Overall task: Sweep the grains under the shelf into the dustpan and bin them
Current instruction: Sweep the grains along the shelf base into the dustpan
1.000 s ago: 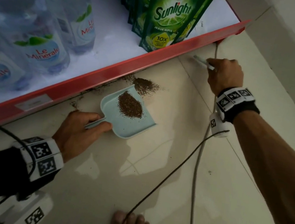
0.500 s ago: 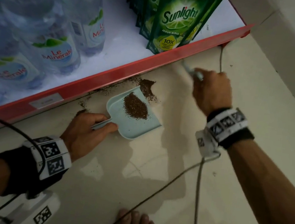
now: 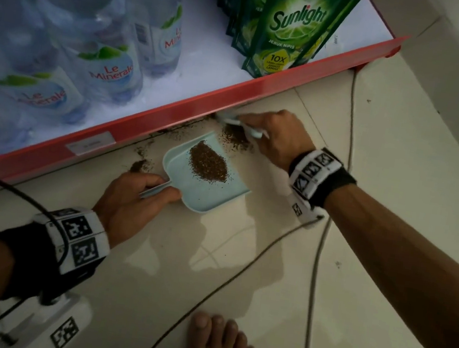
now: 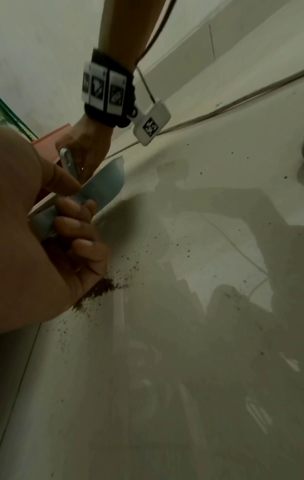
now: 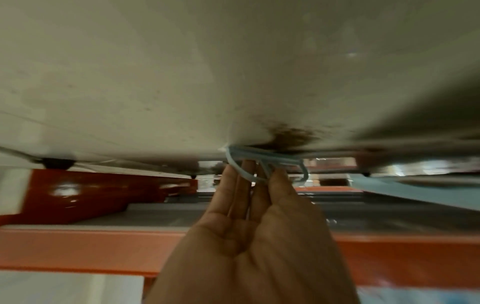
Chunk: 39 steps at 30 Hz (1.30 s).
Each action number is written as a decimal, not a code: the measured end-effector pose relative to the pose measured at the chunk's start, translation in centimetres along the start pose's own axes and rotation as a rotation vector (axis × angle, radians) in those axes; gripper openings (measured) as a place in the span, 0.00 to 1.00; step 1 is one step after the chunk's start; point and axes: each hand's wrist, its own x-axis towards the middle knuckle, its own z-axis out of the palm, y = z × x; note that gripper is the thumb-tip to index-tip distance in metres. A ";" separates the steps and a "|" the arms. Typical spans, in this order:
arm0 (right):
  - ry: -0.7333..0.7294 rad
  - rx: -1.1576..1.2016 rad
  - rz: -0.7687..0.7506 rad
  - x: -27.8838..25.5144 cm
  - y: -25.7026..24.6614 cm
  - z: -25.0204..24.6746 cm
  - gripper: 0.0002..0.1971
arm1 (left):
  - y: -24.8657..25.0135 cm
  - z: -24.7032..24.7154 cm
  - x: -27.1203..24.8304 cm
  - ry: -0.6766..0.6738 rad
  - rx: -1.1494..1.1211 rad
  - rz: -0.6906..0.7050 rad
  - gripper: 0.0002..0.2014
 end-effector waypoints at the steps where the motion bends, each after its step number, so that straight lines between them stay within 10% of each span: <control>1: 0.022 0.011 -0.036 -1.0 -0.4 -0.1 0.19 | -0.1 -0.1 -0.1 0.001 0.001 0.003 0.18; 6: 0.340 -0.006 0.189 -3.0 3.5 -1.6 0.16 | -1.1 -0.7 -1.2 -0.004 0.006 0.014 0.16; 11: 0.228 -0.131 0.685 -2.8 8.2 -2.0 0.16 | -1.8 -1.1 -1.7 -0.011 0.016 -0.005 0.19; 20: 0.140 0.075 0.196 -6.6 -5.7 2.2 0.14 | -1.7 -1.9 -2.4 0.004 -0.020 -0.008 0.17; 29: 0.266 -0.194 0.711 0.8 3.5 -0.3 0.17 | -2.8 -2.7 -4.0 0.013 -0.016 -0.007 0.17; 39: 0.171 0.003 0.288 4.3 -0.6 3.0 0.15 | -4.9 -4.5 -5.6 0.052 -0.041 -0.083 0.15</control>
